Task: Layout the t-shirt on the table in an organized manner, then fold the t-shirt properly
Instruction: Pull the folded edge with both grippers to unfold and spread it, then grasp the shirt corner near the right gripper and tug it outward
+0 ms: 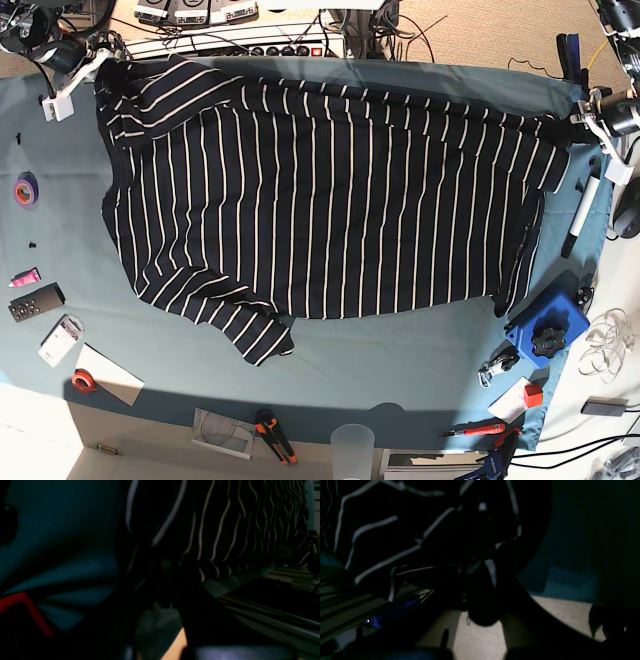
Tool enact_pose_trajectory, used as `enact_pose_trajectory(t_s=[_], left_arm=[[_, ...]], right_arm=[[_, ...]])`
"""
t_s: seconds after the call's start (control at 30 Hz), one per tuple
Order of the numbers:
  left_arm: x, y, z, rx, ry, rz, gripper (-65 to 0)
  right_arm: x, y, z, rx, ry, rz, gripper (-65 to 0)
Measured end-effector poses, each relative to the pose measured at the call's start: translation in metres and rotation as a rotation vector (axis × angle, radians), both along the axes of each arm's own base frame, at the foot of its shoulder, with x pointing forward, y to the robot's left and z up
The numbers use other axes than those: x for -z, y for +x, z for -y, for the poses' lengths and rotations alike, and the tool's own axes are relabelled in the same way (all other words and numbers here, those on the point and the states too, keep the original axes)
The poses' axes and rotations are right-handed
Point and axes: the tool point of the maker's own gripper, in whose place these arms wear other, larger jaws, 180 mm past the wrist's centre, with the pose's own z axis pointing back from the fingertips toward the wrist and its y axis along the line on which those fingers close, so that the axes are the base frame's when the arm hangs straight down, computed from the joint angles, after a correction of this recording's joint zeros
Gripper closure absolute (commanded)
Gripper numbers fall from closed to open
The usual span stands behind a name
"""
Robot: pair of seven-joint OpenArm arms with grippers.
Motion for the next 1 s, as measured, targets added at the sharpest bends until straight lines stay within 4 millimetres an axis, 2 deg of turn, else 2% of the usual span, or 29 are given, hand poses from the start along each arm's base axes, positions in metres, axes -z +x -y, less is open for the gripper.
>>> enact_pose_trajectory(t_s=[0.17,0.27,0.33,0.4,0.5,0.63,0.7,0.87,1.0], left_arm=[[-0.001,0.000,0.001,0.030,0.009,0.026,-0.5],[-0.002,0.001,0.002,0.029,0.002,0.031,-18.1],[-0.005,0.002,0.004,0.030,-0.012,0.050,-25.3],[-0.005,0.003,0.005,0.029,-0.017,0.054,-26.0],[-0.010,0.005,0.005,0.027,-0.037,0.069,-26.0],[-0.016,0.010,-0.001,0.037,-0.026,0.074,-26.0],[-0.024,0.020,-0.006,0.038,-0.017,0.095,-26.0],[-0.044,0.035,-0.032,0.070,0.072,0.134,-26.0],[-0.069,0.054,-0.047,0.075,0.110,0.202,-26.0]], right_arm=[[0.001,-0.001,-0.001,0.004,0.003,0.000,0.0],[0.001,-0.001,-0.001,0.004,0.003,0.000,-0.1],[0.002,-0.002,0.000,0.004,-0.005,-0.007,-9.5],[0.002,-0.002,0.001,0.003,-0.010,-0.010,-14.6],[-0.002,0.002,0.002,0.000,-0.003,0.006,-14.6],[-0.025,0.025,-0.004,0.013,0.085,0.134,-14.6],[-0.038,0.039,0.004,0.038,0.080,0.201,-14.6],[-0.061,0.059,0.026,0.099,0.041,0.299,-14.6],[-0.078,0.075,0.038,0.132,0.024,0.377,-14.6]])
